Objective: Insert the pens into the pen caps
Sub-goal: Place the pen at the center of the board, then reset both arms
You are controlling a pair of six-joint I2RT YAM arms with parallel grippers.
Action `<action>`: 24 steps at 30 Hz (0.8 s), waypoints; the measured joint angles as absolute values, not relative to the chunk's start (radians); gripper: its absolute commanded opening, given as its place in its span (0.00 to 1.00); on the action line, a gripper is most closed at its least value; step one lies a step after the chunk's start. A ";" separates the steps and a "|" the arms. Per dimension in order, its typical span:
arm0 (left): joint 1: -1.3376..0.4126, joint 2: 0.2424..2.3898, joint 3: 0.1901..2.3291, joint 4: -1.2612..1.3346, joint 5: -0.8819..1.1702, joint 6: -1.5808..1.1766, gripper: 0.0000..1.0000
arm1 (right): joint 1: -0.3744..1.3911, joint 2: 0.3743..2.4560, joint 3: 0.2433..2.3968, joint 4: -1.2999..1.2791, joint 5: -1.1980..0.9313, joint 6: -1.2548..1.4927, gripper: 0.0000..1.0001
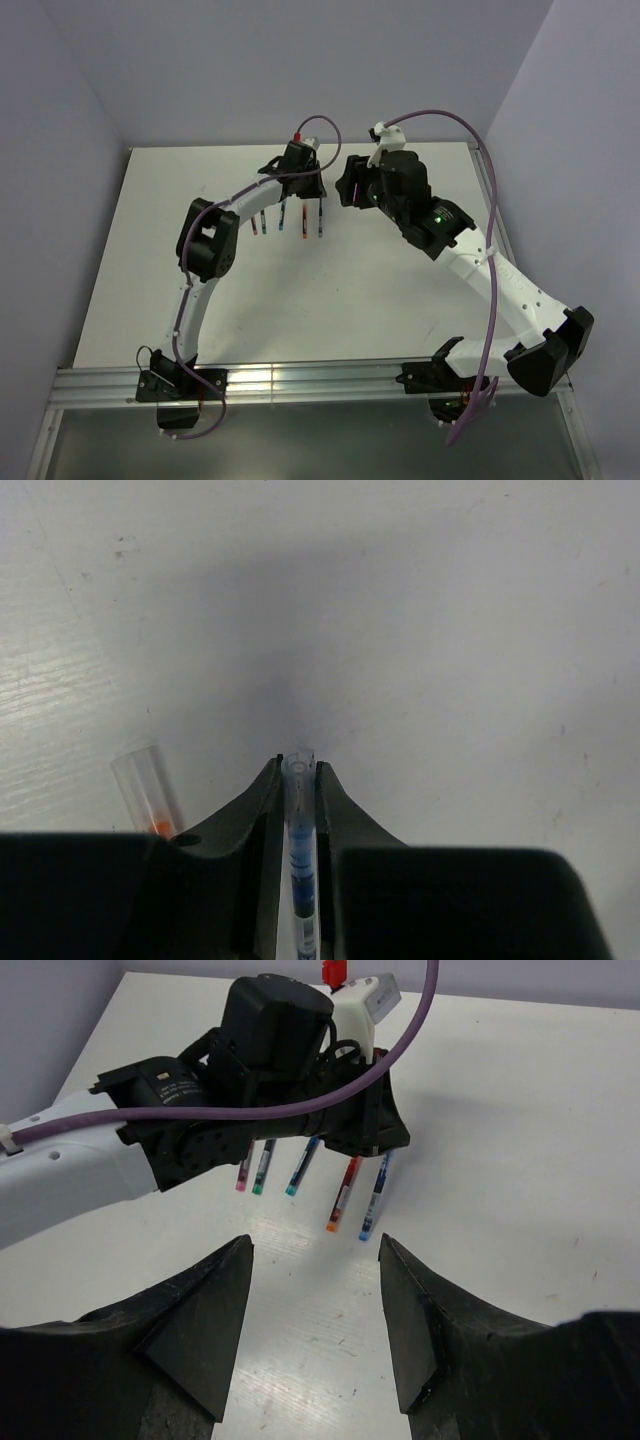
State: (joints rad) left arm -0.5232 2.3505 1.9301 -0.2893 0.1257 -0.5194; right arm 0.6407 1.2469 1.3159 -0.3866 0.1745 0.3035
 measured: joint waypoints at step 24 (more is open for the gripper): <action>-0.525 2.249 1.934 -0.340 0.116 -0.501 0.52 | 0.632 1.221 1.316 -0.389 0.167 0.311 0.96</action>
